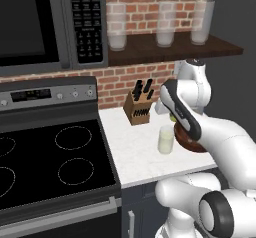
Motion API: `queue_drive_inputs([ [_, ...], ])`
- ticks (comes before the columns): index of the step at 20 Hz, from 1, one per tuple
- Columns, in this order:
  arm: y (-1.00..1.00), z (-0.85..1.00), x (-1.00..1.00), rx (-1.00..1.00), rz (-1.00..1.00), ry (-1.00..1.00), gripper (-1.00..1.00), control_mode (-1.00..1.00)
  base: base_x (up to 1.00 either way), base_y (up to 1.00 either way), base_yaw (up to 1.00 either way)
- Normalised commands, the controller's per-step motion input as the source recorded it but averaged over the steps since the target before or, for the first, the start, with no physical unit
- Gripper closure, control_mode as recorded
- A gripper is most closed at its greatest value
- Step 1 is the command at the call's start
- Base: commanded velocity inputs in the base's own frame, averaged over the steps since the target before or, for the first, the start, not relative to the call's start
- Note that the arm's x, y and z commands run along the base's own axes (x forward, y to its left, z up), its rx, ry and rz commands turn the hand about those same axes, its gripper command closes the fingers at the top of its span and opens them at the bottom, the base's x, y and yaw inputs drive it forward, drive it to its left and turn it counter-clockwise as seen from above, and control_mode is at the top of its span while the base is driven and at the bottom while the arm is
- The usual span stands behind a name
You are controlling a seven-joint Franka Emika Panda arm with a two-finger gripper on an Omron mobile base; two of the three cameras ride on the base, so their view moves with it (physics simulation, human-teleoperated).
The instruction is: Grab a lemon wedge from the fridge and one ice cube from the ice bowl, and put them in the glass of lemonade.
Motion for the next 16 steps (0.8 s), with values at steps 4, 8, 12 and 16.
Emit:
queue_drive_inputs([
  [4, 0.00, -0.03, 0.00, 0.00, 0.00, 0.00, 1.00, -1.00, 0.00, 0.00, 0.00],
  [8, 0.00, -0.07, 0.00, 0.00, 0.00, 0.00, 1.00, -1.00, 0.00, 0.00, 0.00],
  [12, 0.00, -0.10, 0.00, 0.00, 0.00, 0.00, 1.00, -1.00, 0.00, 0.00, 0.00],
  [16, 0.00, -0.08, 0.00, 0.00, 0.00, 0.00, 1.00, -1.00, 0.00, 0.00, 0.00],
])
